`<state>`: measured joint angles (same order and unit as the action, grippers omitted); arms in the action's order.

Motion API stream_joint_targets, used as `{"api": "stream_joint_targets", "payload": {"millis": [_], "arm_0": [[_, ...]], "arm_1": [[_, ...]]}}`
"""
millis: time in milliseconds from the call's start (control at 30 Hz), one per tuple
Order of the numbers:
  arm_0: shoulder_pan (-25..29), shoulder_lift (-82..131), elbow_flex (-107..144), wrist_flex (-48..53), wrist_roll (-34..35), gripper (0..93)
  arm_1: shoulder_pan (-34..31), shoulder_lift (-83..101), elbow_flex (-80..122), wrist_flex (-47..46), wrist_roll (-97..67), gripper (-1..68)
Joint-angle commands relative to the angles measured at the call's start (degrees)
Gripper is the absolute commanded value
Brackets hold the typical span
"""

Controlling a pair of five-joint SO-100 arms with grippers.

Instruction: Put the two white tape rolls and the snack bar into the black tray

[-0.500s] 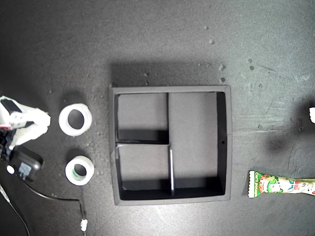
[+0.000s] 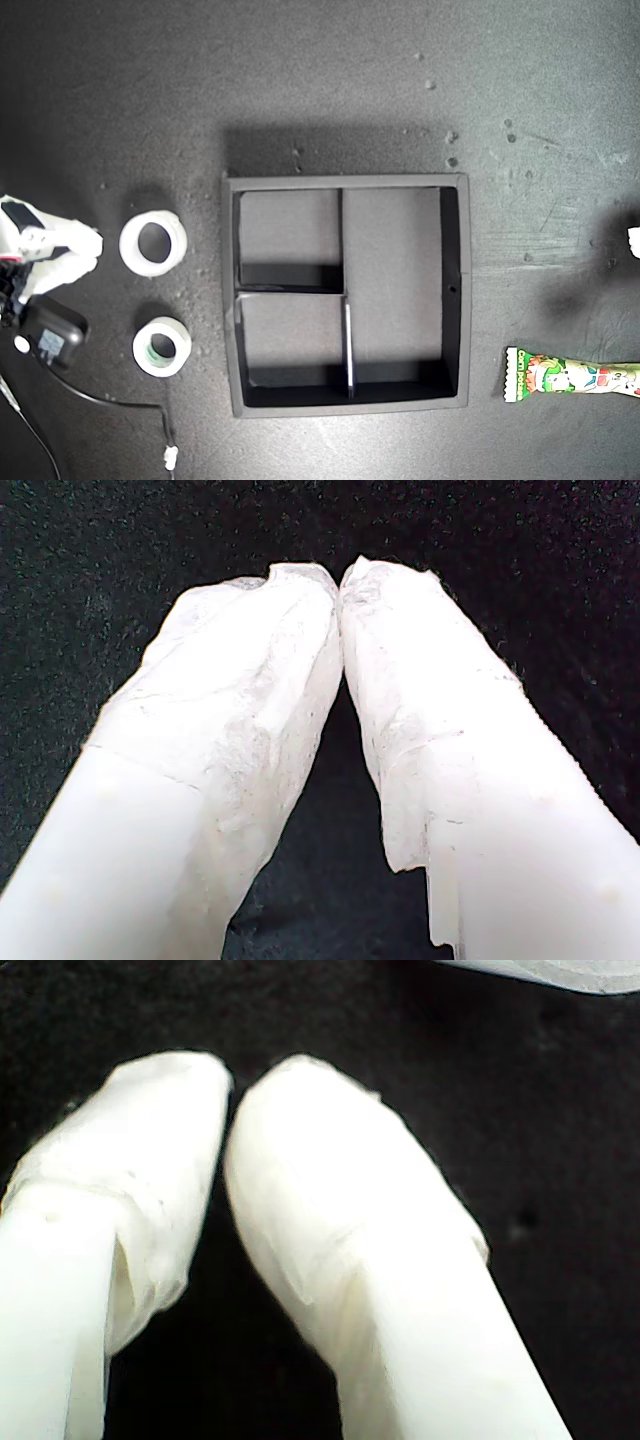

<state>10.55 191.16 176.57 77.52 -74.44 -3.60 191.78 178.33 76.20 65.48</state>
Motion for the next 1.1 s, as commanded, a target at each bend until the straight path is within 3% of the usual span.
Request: {"api": "stream_joint_targets", "payload": {"millis": [0,467,500,567,733,833,900,1000,1067], "arm_0": [[0.26,2.81,3.25,2.37,-0.53,0.2],[0.26,2.81,3.25,2.37,-0.53,0.2],[0.26,2.81,3.25,2.37,-2.46,0.2],[0.18,2.81,3.25,2.37,-13.97,0.2],[-1.85,2.81,3.25,1.32,-22.32,0.2],[-1.67,2.72,3.25,-5.19,-15.29,0.0],[1.41,2.72,3.25,-8.44,-20.04,0.0],[2.64,2.72,3.25,-17.05,-8.61,0.0],[2.55,2.64,2.99,-22.24,-3.16,5.4]], "arm_1": [[-0.35,0.09,0.70,0.62,-0.44,0.0],[-0.35,0.09,0.70,0.62,-0.44,0.0],[0.09,0.18,0.70,0.26,-0.09,0.0],[6.06,0.18,0.70,-2.64,-0.35,0.0],[11.07,0.18,0.70,-14.77,-1.67,0.0],[9.76,0.18,0.70,-25.75,-9.40,0.0],[8.09,0.18,0.70,-31.90,-12.48,0.0],[5.62,0.18,0.70,-38.06,-12.92,0.0],[3.69,0.18,0.70,-40.96,-12.92,0.0]]}}
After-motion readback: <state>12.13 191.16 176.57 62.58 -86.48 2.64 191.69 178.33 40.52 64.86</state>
